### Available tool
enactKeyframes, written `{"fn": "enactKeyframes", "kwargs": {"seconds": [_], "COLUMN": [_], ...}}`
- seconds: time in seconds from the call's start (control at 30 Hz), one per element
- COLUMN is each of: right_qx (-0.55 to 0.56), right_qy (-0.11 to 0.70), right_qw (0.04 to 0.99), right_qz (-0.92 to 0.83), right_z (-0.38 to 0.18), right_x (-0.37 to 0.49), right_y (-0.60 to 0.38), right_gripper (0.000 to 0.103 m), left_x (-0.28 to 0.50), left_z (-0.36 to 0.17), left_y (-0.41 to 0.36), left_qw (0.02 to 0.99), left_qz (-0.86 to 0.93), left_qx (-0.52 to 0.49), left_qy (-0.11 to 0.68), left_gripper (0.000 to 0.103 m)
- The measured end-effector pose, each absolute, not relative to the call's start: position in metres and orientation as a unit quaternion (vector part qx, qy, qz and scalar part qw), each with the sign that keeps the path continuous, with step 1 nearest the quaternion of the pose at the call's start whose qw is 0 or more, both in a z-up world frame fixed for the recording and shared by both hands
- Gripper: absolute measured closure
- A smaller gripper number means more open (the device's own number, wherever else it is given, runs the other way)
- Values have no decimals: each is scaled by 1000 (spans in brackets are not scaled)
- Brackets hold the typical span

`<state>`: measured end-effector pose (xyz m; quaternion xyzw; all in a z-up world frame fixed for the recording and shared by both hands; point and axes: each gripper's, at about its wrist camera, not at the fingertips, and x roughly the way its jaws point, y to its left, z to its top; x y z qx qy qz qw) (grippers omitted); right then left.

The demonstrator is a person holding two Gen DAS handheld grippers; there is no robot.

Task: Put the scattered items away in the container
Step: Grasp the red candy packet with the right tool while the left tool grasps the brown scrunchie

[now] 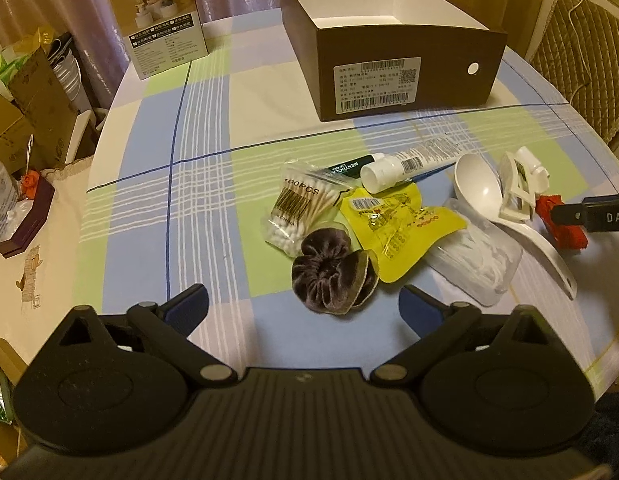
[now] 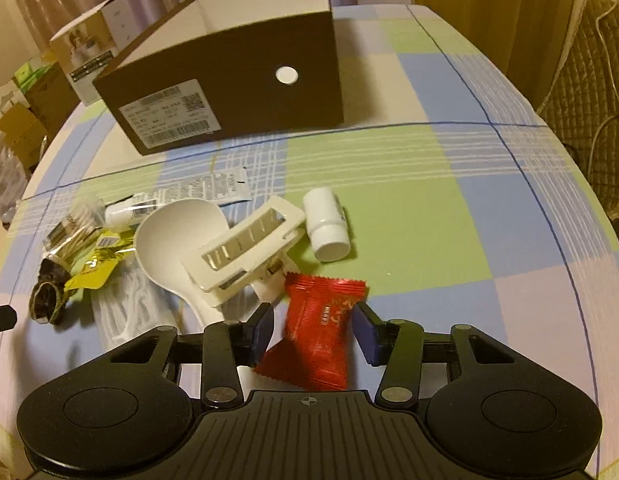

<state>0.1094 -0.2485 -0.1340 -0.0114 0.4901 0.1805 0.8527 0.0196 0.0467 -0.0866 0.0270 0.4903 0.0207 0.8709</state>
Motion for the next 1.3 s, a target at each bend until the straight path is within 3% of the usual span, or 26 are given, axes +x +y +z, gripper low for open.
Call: {"fn": "enactKeyframes", "kwargs": {"seconds": [0.07,0.13,0.27,0.4,0.67,0.9,1.1,1.3], "right_qx": [-14,-19,-29,-42,-40,-38,-42,-46], "right_qy": [492,494,498,504,517,520,524,522], "right_qw": [851,849,845,839,837,836,833,833], "right_qz": [183,189,195,199,177,170,172,175], "right_z": [-136,-138,-138,-137,-133,-133,-134,-135], "right_x": [110,110,109,106,100,101,103,103], "right_y": [-250,-252,-256,-262,-285,-290,-290,-289], "right_gripper": [53,66,70,71,70,70,70,70], "left_x": [21,22,25,29,37,46,58,54], "left_z": [-88,-89,-91,-94,-107,-115,-127,-133], "left_y": [48,49,48,47,43,46,59,60], "left_qw": [872,872,873,872,870,870,866,864], "left_qz": [20,18,12,10,-8,-22,-29,-44], "left_qx": [28,29,35,38,41,36,-11,-30], "left_qy": [489,488,486,488,492,492,500,500], "left_gripper": [7,10,12,14,29,51,52,73]}}
